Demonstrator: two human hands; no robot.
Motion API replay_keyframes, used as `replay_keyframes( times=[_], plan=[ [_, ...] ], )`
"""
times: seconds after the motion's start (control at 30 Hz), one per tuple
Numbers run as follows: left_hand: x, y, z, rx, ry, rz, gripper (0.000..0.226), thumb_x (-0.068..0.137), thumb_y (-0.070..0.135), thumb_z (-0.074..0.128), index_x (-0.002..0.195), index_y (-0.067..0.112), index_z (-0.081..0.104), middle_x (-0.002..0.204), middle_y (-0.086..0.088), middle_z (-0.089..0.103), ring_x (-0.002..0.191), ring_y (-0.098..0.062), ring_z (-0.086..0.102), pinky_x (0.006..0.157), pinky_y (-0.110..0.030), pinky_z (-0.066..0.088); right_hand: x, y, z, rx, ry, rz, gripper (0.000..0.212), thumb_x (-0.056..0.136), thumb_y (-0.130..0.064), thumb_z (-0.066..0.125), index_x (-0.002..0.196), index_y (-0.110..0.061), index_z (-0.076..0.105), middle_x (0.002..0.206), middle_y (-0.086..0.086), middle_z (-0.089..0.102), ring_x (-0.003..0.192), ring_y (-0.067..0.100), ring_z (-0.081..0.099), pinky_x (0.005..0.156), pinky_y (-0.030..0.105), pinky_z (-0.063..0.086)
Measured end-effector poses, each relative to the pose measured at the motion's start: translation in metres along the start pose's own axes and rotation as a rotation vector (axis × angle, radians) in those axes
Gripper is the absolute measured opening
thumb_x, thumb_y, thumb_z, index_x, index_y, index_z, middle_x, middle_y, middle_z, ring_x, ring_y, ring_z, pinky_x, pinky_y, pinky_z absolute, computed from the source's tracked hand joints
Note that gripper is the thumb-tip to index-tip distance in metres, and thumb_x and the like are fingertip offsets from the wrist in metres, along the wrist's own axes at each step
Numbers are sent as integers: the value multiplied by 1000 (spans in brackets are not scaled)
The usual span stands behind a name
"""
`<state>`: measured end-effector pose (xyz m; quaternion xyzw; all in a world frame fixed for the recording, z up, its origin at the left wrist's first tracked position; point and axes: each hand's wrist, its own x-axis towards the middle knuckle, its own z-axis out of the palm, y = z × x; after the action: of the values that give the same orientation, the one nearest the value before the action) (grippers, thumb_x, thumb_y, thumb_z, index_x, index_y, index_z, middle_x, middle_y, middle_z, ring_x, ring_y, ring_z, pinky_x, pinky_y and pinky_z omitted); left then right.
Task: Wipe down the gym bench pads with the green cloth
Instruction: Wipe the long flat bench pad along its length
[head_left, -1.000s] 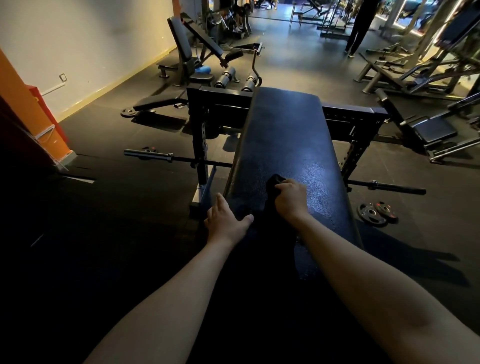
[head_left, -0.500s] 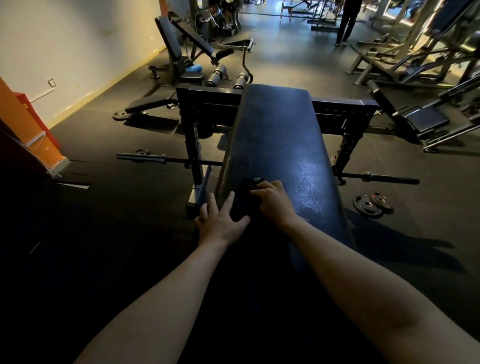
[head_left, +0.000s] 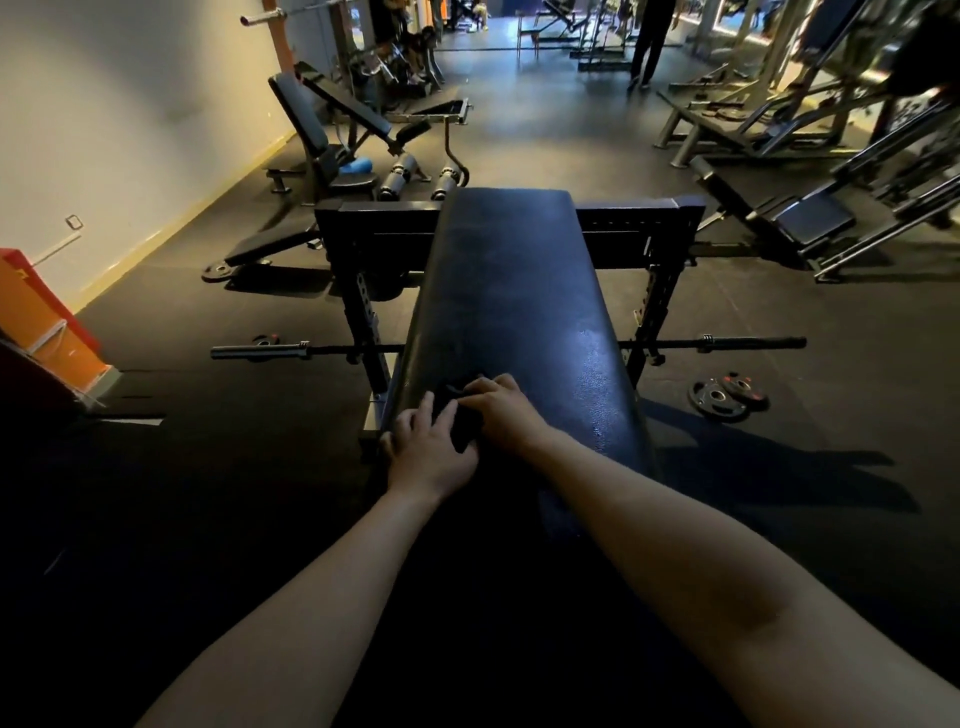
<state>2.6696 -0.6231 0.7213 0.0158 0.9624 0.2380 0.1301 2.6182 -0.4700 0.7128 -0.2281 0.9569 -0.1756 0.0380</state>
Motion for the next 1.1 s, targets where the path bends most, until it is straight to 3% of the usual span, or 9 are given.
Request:
replay_keyframes(
  times=[0.1, 0.2, 0.43, 0.53, 0.63, 0.77, 0.87, 1.0, 1.1],
  plan=[
    [2, 21, 14, 91, -78, -19, 75, 94, 62, 49, 157, 41, 16, 168, 2, 1, 151, -31, -2, 119, -59, 0, -18, 30, -6, -50, 59, 120, 42, 95, -18, 52, 135, -31, 59, 148, 1, 45, 121, 31, 36, 106, 43, 38],
    [-1, 29, 28, 130, -27, -92, 81, 90, 71, 46, 157, 42, 13, 168, 3, -6, 152, -32, -9, 118, -59, -6, -46, 67, -16, -60, 130, 296, 46, 95, -10, 47, 134, -30, 61, 145, 2, 47, 122, 34, 36, 105, 43, 38],
    [-9, 37, 34, 163, 4, -123, 76, 94, 67, 41, 158, 40, 12, 168, -2, -7, 152, -32, -11, 119, -58, -5, -82, 87, -26, -46, 258, 597, 38, 96, -6, 42, 123, -22, 64, 138, 7, 46, 123, 37, 34, 102, 43, 36],
    [-11, 51, 35, 178, 18, -92, 68, 97, 54, 44, 157, 40, 16, 168, -4, -1, 151, -33, -5, 120, -57, -1, -76, 63, -29, 10, 258, 386, 43, 97, -7, 45, 136, -22, 56, 145, 8, 43, 130, 33, 33, 107, 42, 34],
    [-13, 65, 38, 184, 1, -93, 58, 101, 42, 38, 156, 39, 19, 167, -3, 7, 150, -33, 5, 120, -57, 6, -73, 44, -27, -68, 56, 97, 48, 99, -19, 51, 146, -28, 47, 153, 1, 37, 134, 29, 31, 113, 41, 33],
    [-16, 87, 44, 235, -8, -130, 57, 100, 28, 36, 156, 37, 25, 166, -6, 12, 149, -33, 8, 119, -54, 7, -90, 67, -28, -113, 102, 295, 40, 97, -21, 48, 136, -27, 55, 147, 3, 40, 126, 33, 35, 107, 41, 36],
    [-19, 115, 55, 229, 19, -21, 53, 101, 41, 39, 153, 36, 32, 165, 0, 19, 149, -28, 12, 117, -50, 12, -113, 94, -36, -4, 150, 485, 35, 98, -14, 43, 124, -25, 64, 142, 5, 43, 128, 37, 36, 104, 45, 36],
    [-26, 136, 76, 205, -81, 29, 68, 97, 60, 45, 156, 35, 23, 166, 2, 14, 150, -30, 11, 119, -53, 13, -126, 105, -39, 84, 213, 670, 35, 98, -13, 44, 125, -21, 64, 141, 8, 45, 129, 36, 36, 108, 44, 34],
    [-27, 137, 85, 205, -107, -9, 71, 97, 58, 47, 157, 35, 17, 168, 3, 3, 151, -29, 3, 119, -54, 6, -120, 94, -48, 128, 323, 550, 38, 99, -14, 45, 134, -22, 58, 143, 8, 44, 131, 33, 36, 108, 43, 33]
  ],
)
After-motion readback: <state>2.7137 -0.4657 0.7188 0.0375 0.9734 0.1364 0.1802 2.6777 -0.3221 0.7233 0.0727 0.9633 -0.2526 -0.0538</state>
